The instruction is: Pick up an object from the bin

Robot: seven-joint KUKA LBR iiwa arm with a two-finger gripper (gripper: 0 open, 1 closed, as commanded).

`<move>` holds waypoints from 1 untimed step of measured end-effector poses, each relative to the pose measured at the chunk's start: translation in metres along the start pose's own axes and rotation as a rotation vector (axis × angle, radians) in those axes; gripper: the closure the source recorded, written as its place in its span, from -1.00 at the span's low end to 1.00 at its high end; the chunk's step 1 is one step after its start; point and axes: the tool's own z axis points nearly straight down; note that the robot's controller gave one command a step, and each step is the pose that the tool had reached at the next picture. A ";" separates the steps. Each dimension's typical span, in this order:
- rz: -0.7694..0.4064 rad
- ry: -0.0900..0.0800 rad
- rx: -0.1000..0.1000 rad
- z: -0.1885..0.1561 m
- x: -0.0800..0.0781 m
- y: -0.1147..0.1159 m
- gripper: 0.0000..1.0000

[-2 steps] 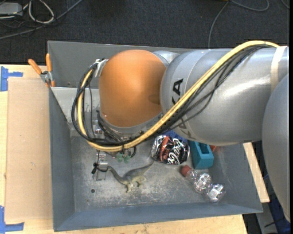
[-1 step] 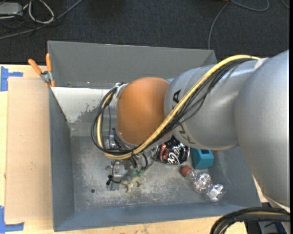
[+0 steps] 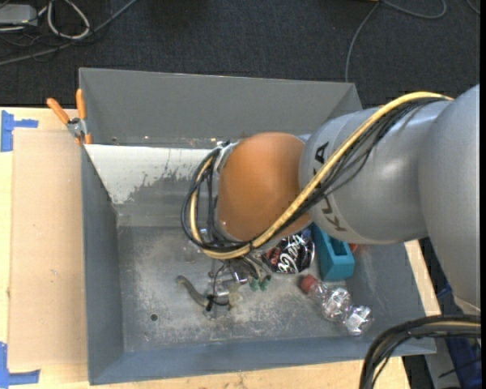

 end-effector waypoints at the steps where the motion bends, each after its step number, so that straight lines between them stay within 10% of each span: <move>1: 0.081 0.003 0.002 0.014 0.003 -0.028 -1.00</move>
Offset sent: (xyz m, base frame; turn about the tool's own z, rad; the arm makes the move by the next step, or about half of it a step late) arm 0.0079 -0.0505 -0.0679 -0.2052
